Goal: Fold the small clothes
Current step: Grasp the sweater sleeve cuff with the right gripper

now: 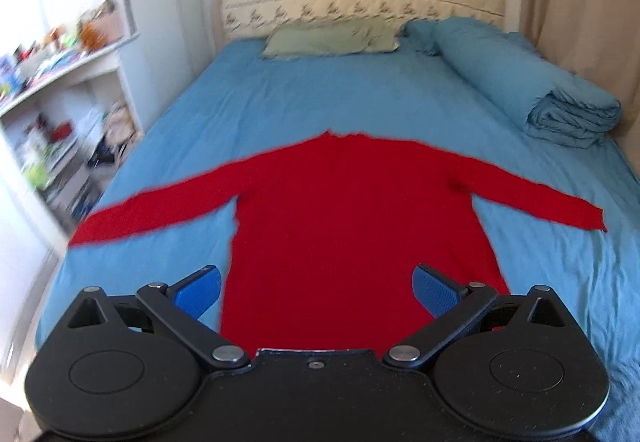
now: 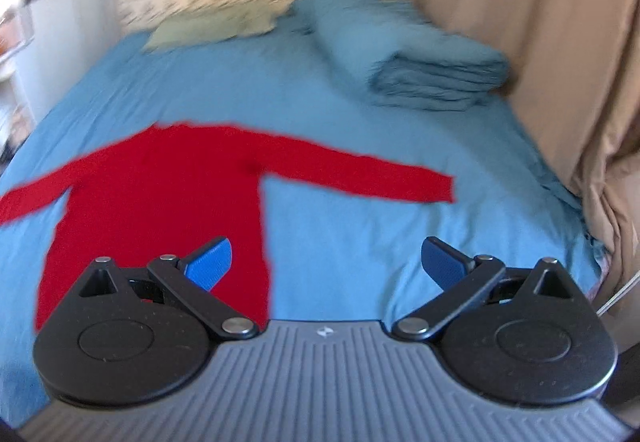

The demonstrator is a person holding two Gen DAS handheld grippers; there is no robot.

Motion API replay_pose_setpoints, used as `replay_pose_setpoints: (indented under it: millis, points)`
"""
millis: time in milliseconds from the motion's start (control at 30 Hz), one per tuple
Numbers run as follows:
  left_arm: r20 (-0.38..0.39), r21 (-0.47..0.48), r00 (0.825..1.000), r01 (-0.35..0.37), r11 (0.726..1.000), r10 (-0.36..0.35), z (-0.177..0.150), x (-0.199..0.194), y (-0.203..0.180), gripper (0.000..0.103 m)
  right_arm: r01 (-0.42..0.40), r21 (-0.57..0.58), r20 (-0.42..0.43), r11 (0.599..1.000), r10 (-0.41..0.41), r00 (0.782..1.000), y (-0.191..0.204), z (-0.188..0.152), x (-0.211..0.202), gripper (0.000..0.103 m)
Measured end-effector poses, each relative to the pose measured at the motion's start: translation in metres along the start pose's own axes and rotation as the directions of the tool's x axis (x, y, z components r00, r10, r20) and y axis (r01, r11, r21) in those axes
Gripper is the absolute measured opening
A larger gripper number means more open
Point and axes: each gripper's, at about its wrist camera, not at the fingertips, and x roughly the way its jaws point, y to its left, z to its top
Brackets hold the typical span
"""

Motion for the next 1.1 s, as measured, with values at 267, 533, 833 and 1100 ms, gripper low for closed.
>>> replay_pose_setpoints:
  millis: [267, 533, 833, 1100]
  points:
    - [-0.024, 0.045, 0.988, 0.151, 0.988, -0.150, 0.069, 0.122, -0.064, 0.103, 0.100, 0.106, -0.014, 0.989, -0.099, 0.995, -0.087, 0.034, 0.137, 0.103]
    - [-0.058, 0.171, 0.985, 0.167, 0.971, -0.160, 0.098, 0.262, -0.148, 0.103, 0.109, 0.306, -0.107, 0.946, -0.079, 0.991, -0.150, 0.012, 0.285, 0.103]
    - [-0.172, 0.135, 0.969, 0.201, 0.970, -0.177, 0.101, 0.386, -0.200, 0.103, 0.112, 0.412, -0.135, 0.904, -0.061, 0.989, -0.178, -0.027, 0.387, 0.103]
    - [-0.193, 0.106, 0.969, 0.179, 0.978, -0.157, 0.109, 0.438, -0.220, 0.103, 0.112, 0.432, -0.068, 0.895, -0.092, 0.993, -0.185, -0.023, 0.418, 0.089]
